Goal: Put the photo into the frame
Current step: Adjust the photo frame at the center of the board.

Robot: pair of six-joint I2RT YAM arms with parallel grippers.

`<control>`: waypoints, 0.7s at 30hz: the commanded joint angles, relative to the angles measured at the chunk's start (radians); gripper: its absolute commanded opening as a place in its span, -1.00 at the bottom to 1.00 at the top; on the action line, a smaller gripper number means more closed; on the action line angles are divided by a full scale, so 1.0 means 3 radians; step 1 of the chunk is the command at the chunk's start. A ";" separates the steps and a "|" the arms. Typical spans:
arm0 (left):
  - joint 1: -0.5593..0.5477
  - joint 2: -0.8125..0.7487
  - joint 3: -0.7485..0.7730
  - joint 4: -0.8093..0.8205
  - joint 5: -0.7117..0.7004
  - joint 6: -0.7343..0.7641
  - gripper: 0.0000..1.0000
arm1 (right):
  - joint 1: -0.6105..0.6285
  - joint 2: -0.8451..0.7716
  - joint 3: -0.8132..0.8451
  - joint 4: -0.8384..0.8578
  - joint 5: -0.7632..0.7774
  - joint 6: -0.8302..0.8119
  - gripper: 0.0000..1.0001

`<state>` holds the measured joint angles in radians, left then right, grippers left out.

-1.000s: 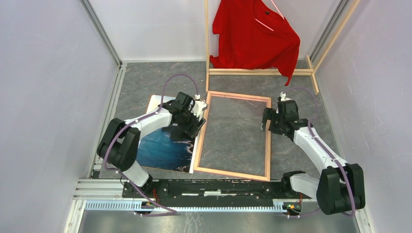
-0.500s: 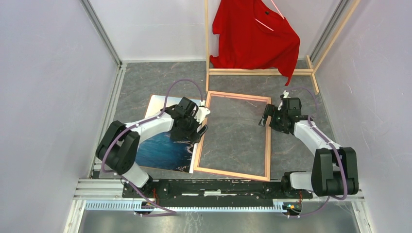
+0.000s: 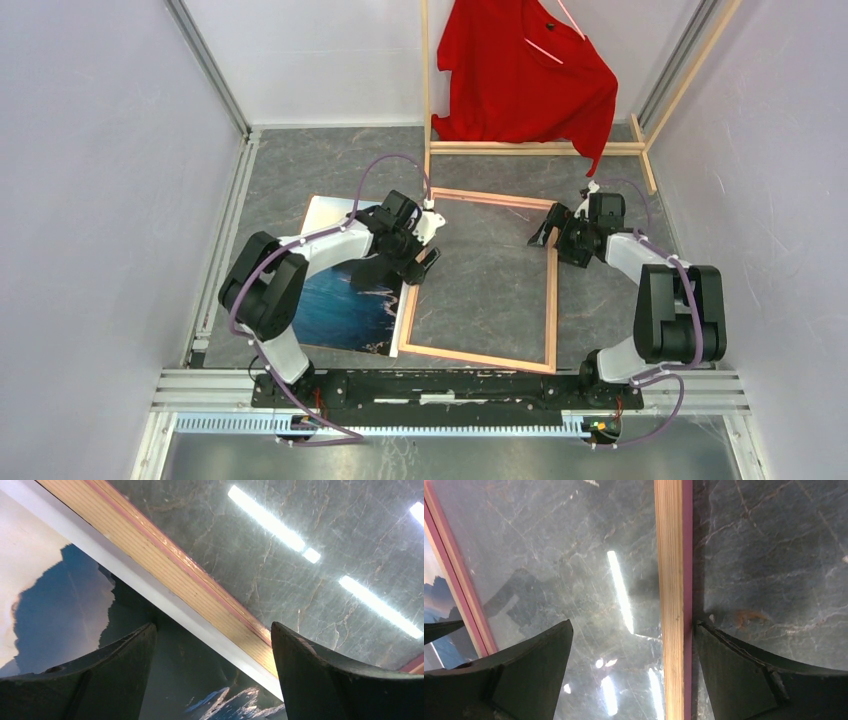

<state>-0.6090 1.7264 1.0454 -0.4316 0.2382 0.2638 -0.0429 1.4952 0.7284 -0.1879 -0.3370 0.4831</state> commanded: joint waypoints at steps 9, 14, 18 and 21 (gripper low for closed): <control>0.0226 -0.0359 0.0536 -0.0430 -0.0004 0.0169 0.85 | -0.0076 0.0262 0.0409 0.0074 -0.0116 0.0073 0.95; 0.0360 -0.0562 0.0248 -0.0528 -0.0138 0.0351 0.86 | -0.0082 0.0394 0.0548 0.0083 -0.0130 0.0133 0.89; 0.0351 -0.0600 -0.0100 -0.0271 -0.0238 0.0274 0.84 | -0.0092 0.0506 0.0640 0.0067 -0.0121 0.0158 0.88; 0.0283 -0.0551 -0.0192 -0.0127 -0.0242 0.0197 0.83 | -0.0111 0.0525 0.0654 0.0089 -0.0135 0.0175 0.89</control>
<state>-0.5011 1.5501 1.0313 -0.5274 0.1825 0.3088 -0.0689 1.6463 0.8833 -0.1967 -0.3580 0.5167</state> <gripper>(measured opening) 0.920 0.942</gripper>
